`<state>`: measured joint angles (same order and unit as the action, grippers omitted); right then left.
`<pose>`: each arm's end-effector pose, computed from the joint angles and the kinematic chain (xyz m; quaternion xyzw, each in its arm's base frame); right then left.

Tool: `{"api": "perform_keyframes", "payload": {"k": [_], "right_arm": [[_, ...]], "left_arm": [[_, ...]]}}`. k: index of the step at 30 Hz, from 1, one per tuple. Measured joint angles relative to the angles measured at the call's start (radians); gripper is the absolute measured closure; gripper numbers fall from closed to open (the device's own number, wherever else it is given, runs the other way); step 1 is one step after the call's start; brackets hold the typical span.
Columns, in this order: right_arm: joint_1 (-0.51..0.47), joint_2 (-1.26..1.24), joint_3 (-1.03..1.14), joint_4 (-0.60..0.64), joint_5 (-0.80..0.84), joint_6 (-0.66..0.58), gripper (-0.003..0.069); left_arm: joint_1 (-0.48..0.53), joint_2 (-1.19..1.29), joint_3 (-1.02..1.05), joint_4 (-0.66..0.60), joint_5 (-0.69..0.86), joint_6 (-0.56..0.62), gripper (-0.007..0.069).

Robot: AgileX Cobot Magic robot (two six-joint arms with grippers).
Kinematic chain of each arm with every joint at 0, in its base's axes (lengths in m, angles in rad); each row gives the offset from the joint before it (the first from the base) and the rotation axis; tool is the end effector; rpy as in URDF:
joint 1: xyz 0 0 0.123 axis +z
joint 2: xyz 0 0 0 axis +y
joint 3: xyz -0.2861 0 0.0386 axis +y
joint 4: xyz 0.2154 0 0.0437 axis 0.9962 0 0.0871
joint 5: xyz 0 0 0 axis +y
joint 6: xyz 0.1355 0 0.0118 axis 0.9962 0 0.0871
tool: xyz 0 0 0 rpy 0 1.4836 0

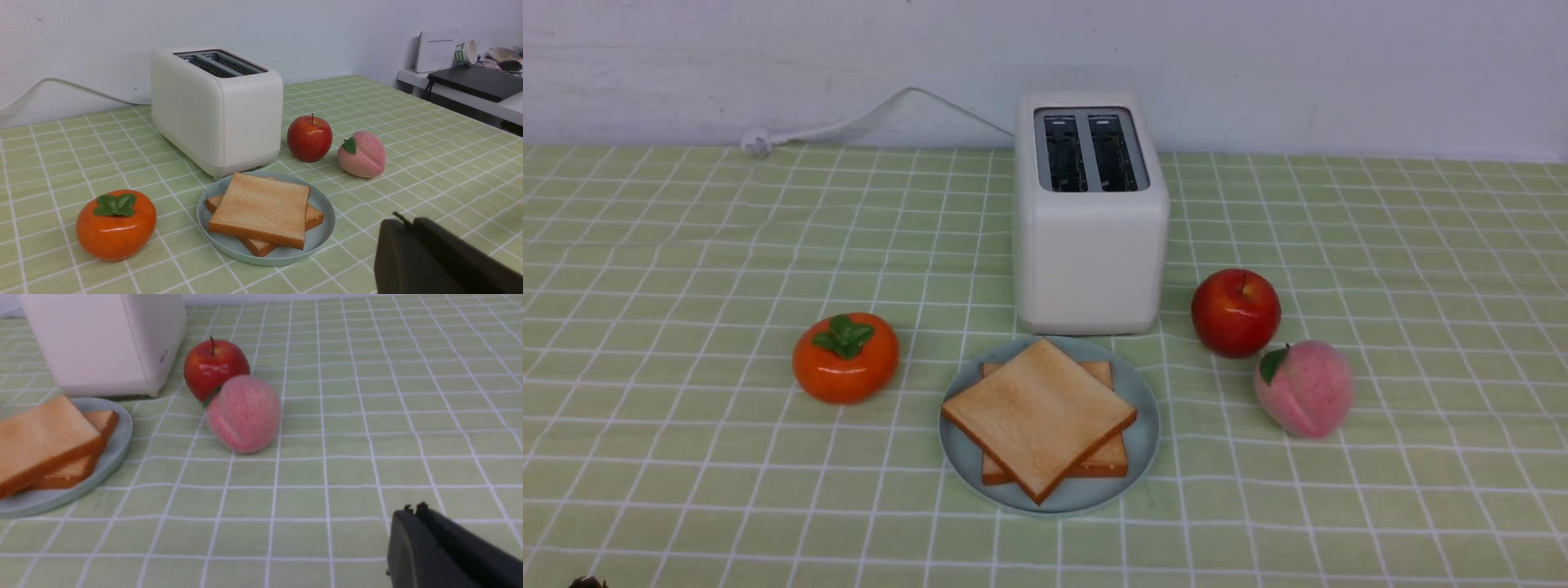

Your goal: Take toasted bread from bread machine on green coffee tablecloth place on plate.

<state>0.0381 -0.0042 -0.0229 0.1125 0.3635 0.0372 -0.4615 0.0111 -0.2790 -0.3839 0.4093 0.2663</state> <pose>0.0594 0.0077 0.1766 0.0289 0.7883 0.0711 0.6105 0.0312 -0.0382 0.2602 0.1837 0.6926 -0.2404 0.6547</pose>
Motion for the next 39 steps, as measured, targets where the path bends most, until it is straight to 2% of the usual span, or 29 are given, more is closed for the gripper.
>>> {"api": "perform_keyframes", "payload": {"k": [39], "right_arm": [[0.0, -0.006, 0.04, -0.027, 0.026, -0.001, 0.0665]], "left_arm": [[0.0, 0.0, 0.006, 0.005, -0.005, -0.001, 0.0585]]}}
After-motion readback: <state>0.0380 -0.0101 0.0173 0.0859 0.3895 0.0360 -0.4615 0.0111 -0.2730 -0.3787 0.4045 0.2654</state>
